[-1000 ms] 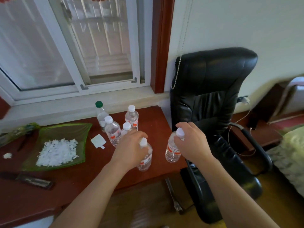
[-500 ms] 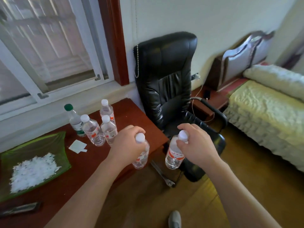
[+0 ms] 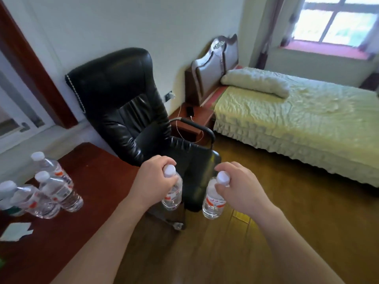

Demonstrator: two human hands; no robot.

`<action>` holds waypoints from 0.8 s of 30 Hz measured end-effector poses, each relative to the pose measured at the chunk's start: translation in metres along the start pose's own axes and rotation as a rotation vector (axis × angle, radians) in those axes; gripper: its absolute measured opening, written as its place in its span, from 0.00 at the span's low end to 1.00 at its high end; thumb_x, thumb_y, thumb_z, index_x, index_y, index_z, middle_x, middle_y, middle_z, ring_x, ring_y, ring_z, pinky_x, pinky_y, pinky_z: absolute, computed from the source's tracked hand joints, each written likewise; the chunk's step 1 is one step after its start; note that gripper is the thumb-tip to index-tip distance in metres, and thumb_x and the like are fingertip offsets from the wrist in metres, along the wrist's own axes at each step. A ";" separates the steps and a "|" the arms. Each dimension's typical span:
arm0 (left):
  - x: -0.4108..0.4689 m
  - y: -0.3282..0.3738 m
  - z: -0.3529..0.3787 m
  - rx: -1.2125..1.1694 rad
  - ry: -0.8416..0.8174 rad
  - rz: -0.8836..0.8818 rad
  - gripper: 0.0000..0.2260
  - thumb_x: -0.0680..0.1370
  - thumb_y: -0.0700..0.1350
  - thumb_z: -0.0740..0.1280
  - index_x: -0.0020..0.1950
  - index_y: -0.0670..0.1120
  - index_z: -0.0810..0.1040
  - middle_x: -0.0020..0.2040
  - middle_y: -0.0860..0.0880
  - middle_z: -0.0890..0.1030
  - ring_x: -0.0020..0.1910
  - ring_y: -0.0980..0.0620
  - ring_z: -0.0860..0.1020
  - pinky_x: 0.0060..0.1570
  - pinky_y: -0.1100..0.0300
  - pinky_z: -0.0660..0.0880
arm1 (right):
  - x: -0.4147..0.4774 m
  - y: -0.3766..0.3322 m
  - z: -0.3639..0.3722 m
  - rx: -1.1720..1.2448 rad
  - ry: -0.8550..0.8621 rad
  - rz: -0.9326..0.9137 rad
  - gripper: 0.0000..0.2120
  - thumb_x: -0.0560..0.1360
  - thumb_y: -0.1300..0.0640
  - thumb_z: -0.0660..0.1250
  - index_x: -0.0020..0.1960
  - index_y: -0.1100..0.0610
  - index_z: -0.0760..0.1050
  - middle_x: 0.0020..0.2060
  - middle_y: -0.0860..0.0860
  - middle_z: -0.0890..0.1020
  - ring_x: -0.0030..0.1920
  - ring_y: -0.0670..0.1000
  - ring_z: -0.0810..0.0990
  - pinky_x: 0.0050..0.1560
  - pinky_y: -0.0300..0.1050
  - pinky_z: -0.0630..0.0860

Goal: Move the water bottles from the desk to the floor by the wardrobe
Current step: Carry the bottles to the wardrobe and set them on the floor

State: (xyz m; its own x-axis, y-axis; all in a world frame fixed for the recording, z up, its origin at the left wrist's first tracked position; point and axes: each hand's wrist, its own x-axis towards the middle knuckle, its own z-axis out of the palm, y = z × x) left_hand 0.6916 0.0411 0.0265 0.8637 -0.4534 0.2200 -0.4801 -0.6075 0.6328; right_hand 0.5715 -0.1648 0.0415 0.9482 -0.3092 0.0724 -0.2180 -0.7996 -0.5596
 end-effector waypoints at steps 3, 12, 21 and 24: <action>0.007 0.042 0.038 -0.022 -0.051 0.045 0.14 0.68 0.44 0.77 0.51 0.52 0.80 0.46 0.58 0.78 0.46 0.61 0.77 0.45 0.71 0.71 | -0.019 0.042 -0.035 -0.015 0.045 0.034 0.17 0.74 0.54 0.70 0.63 0.48 0.74 0.50 0.43 0.76 0.48 0.43 0.75 0.37 0.29 0.65; 0.029 0.157 0.152 -0.104 -0.205 0.176 0.13 0.69 0.44 0.76 0.52 0.51 0.81 0.47 0.57 0.79 0.46 0.59 0.77 0.47 0.64 0.76 | -0.069 0.170 -0.118 -0.051 0.164 0.186 0.18 0.73 0.55 0.71 0.61 0.48 0.75 0.52 0.43 0.78 0.49 0.45 0.76 0.41 0.30 0.66; 0.082 0.257 0.251 -0.145 -0.365 0.378 0.13 0.69 0.45 0.77 0.52 0.51 0.81 0.46 0.57 0.79 0.46 0.58 0.78 0.49 0.57 0.78 | -0.089 0.268 -0.178 -0.082 0.328 0.417 0.17 0.71 0.57 0.70 0.59 0.50 0.77 0.50 0.44 0.79 0.47 0.45 0.76 0.44 0.31 0.69; 0.107 0.284 0.286 -0.156 -0.420 0.455 0.13 0.68 0.45 0.76 0.51 0.52 0.81 0.45 0.59 0.79 0.45 0.59 0.78 0.47 0.59 0.77 | -0.088 0.295 -0.193 -0.073 0.381 0.503 0.17 0.71 0.57 0.70 0.59 0.50 0.77 0.49 0.44 0.78 0.47 0.45 0.76 0.43 0.29 0.67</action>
State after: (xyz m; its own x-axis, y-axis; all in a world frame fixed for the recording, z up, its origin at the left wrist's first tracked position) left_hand 0.6039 -0.3663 0.0171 0.4299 -0.8800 0.2020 -0.7291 -0.2064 0.6525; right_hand 0.3795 -0.4730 0.0290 0.5804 -0.8067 0.1114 -0.6435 -0.5381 -0.5444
